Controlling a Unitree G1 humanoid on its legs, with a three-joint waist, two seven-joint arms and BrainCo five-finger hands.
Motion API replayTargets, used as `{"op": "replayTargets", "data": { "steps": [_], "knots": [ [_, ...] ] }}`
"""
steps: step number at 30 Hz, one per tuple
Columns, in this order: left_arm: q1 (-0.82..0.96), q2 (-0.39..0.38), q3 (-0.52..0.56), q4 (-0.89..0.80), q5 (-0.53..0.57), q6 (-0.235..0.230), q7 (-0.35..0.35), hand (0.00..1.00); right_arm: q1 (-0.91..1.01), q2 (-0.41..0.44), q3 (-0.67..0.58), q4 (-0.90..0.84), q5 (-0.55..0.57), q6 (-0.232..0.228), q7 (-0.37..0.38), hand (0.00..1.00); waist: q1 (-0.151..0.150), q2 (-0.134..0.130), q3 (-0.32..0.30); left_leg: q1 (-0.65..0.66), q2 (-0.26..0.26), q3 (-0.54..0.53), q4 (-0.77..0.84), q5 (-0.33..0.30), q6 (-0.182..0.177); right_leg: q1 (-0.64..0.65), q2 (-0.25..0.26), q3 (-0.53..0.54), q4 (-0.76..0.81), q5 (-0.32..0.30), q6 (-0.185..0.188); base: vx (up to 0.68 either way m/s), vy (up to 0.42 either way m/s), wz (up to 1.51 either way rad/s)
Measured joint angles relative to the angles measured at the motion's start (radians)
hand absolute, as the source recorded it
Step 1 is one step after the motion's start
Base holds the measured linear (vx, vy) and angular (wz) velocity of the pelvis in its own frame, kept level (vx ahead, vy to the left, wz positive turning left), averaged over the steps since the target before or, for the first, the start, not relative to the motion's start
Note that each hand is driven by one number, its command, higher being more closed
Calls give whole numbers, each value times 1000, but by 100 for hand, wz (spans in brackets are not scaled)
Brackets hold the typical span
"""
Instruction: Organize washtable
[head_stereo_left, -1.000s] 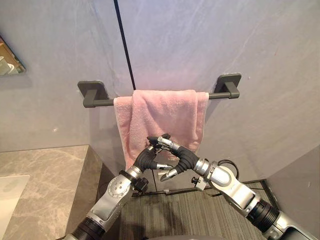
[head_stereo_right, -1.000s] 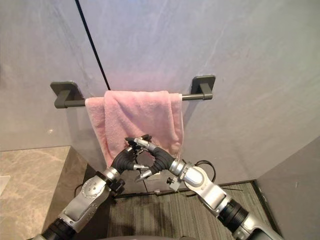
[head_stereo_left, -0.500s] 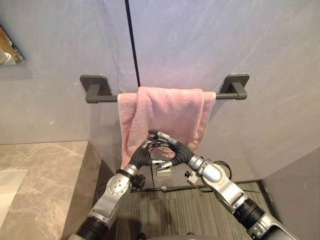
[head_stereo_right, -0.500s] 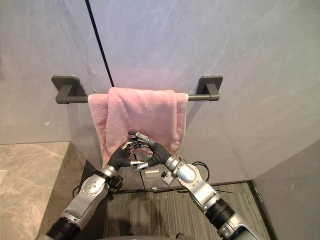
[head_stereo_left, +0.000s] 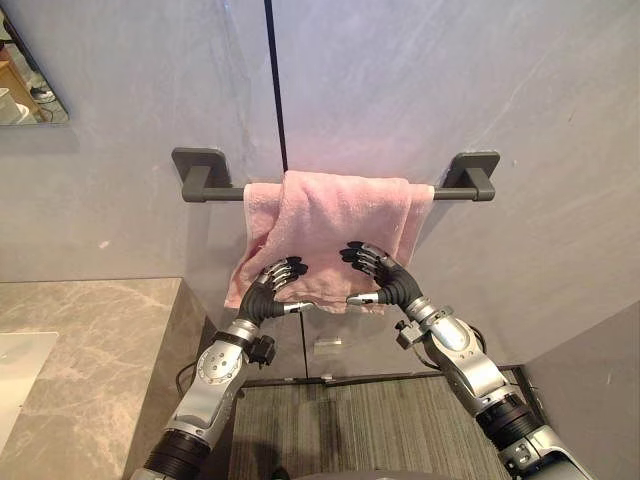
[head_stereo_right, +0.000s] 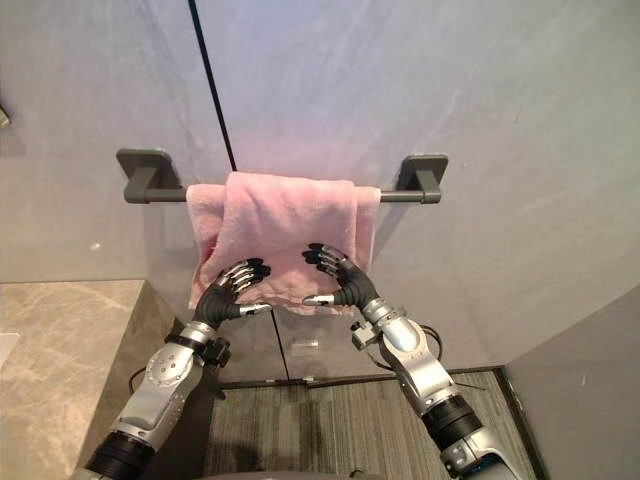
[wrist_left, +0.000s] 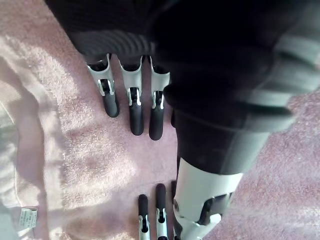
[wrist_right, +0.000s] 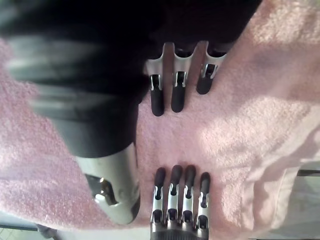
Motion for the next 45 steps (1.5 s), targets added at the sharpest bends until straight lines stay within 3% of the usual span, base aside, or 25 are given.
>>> {"op": "replayTargets", "data": {
  "steps": [10, 37, 45],
  "knots": [
    [4, -18, 33, 0, -1, -5, 3, 0, 0, 12, -52, 0, -10, 0, -24, 0, 0, 0, 0, 4, 1, -3, 0, 0, 0, 11, 1, -5, -9, 1, -1, 0, 0, 1],
    [103, -93, 309, -6, -42, -23, 47, 0, 47, 29, -365, 44, -101, 1, -93, 0, 0, -4, 1, 3, 1, -15, -2, 6, 0, 24, 1, -20, -20, 3, -2, 0, 0, 1],
    [146, -126, 437, -129, -42, -42, 51, 0, 82, 27, -458, 31, -102, 1, -108, 0, 0, -4, 2, 16, -1, -15, -13, 5, 0, 32, 0, -23, -25, 3, -2, 0, 0, 0]
  ]
}}
